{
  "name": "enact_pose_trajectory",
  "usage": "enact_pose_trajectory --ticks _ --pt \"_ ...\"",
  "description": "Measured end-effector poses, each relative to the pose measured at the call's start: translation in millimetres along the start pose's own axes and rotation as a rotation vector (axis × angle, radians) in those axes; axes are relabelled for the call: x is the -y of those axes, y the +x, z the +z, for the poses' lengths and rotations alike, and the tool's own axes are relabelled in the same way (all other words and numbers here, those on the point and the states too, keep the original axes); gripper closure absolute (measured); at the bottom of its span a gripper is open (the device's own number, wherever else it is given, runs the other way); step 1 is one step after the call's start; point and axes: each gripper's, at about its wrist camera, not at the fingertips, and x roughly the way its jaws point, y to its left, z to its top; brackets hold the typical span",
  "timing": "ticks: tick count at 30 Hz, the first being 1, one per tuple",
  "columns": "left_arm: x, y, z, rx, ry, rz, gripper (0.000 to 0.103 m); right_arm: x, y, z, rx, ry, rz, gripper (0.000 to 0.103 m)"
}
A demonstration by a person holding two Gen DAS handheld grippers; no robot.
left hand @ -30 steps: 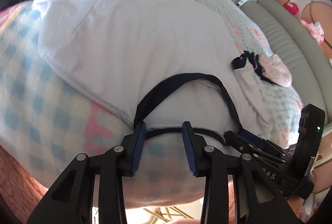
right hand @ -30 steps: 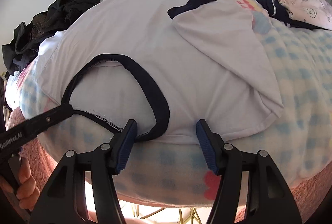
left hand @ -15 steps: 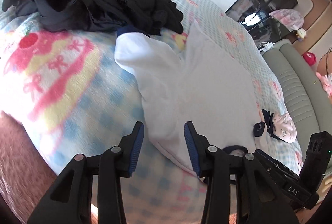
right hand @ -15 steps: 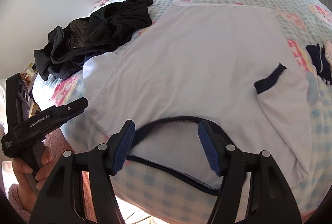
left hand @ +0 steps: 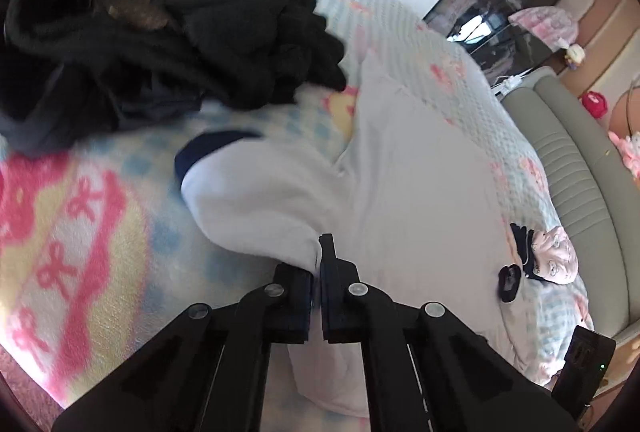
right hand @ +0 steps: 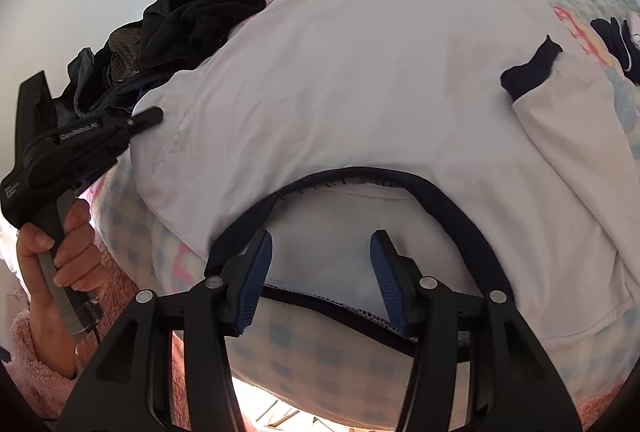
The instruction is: Fold clothes
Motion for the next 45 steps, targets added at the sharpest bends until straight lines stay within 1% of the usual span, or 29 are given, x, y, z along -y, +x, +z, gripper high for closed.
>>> enact_pose_trajectory --ticks 2,3,4,5,6,7,9,10,11,12,13,15,16,18,20,22,25,27,28,31,33,35,37,40,41,42,44,45 --pt "37.7 -10.2 0.8 0.036 0.158 0.003 0.100 7.6 -10.4 4.7 0.026 0.018 -0.005 0.051" --pt "57.0 -11.5 -1.9 0.034 0.239 -0.006 0.100 11.7 -15.7 7.6 0.042 0.030 -0.013 0.051" --pt "75.2 -8.6 -9.1 0.011 0.318 -0.025 0.100 15.1 -20.2 10.7 0.056 0.041 -0.020 0.051" --pt "85.5 -0.5 -18.8 -0.034 0.370 -0.031 0.100 18.2 -24.2 13.2 0.068 0.051 -0.025 0.051" --pt "88.4 11.0 -29.3 -0.095 0.397 -0.021 0.099 20.3 -27.4 15.2 0.079 0.059 -0.027 0.051" --pt "91.3 22.5 -39.9 -0.156 0.424 -0.012 0.094 21.0 -28.9 15.7 0.083 0.061 -0.028 0.050" --pt "97.2 45.6 -60.9 -0.278 0.477 0.007 0.093 21.3 -29.8 12.5 0.077 0.053 -0.037 0.049" --pt "94.4 50.2 -66.9 -0.314 0.467 0.003 0.093 21.5 -29.7 10.1 0.069 0.043 -0.039 0.048" --pt "85.9 47.7 -68.2 -0.324 0.418 -0.015 0.093 22.1 -29.7 8.0 0.060 0.031 -0.036 0.048" --pt "79.7 41.8 -68.2 -0.319 0.378 -0.043 0.090 22.2 -29.5 6.4 0.052 0.022 -0.034 0.048" --pt "77.3 31.3 -67.2 -0.293 0.354 -0.080 0.079 21.2 -29.0 6.5 0.050 0.015 -0.028 0.048" --pt "76.8 8.0 -67.2 -0.232 0.344 -0.133 0.059 16.9 -28.2 10.5 0.051 0.000 -0.004 0.048" --pt "76.7 -2.4 -67.4 -0.204 0.346 -0.144 0.059 11.9 -27.3 14.1 0.053 -0.014 0.007 0.048" --pt "69.5 -16.5 -66.0 -0.159 0.325 -0.120 0.059 -4.9 -23.9 23.6 0.059 -0.059 0.029 0.045" --pt "51.8 -23.4 -61.4 -0.134 0.256 -0.055 0.059 -28.1 -17.3 31.1 0.057 -0.127 0.053 0.034" --pt "30.0 -26.9 -55.9 -0.115 0.175 0.013 0.060 -50.7 -4.3 35.1 0.038 -0.195 0.058 0.029" --pt "-4.2 -21.7 -46.8 -0.100 0.066 0.073 0.061 -75.4 20.6 36.0 -0.011 -0.270 0.038 0.030" --pt "-16.6 -9.8 -38.8 -0.122 0.024 0.076 0.063 -86.7 34.1 36.2 -0.028 -0.306 0.023 0.030" --pt "-20.6 -3.2 -33.5 -0.134 0.020 0.083 0.066 -89.2 37.8 37.3 -0.028 -0.312 0.013 0.030" --pt "-14.4 18.6 -19.3 -0.185 0.091 0.101 0.067 -83.5 35.4 44.8 0.009 -0.273 -0.027 0.030" --pt "-6.1 31.4 -10.1 -0.213 0.146 0.087 0.067 -79.7 33.8 49.8 0.033 -0.247 -0.055 0.030" --pt "2.3 40.0 0.4 -0.224 0.163 0.042 0.067 -75.8 32.2 54.9 0.057 -0.220 -0.082 0.030" --pt "10.4 40.8 14.2 -0.208 0.140 -0.042 0.067 -72.0 30.6 59.9 0.082 -0.194 -0.109 0.031" --pt "27.9 22.6 32.5 -0.120 0.110 -0.234 0.066 -66.3 28.2 67.4 0.118 -0.155 -0.149 0.031" --pt "33.1 17.8 36.2 -0.097 0.102 -0.293 0.065 -65.0 26.9 68.3 0.125 -0.146 -0.146 0.030" --pt "35.6 16.4 37.1 -0.086 0.097 -0.322 0.064 -64.4 24.8 66.7 0.123 -0.142 -0.120 0.030" --pt "36.5 17.1 36.4 -0.072 0.087 -0.330 0.064 -63.3 20.6 63.6 0.119 -0.134 -0.067 0.030" --pt "33.6 18.7 34.6 -0.071 0.074 -0.321 0.064 -62.8 18.5 62.0 0.117 -0.130 -0.041 0.030"
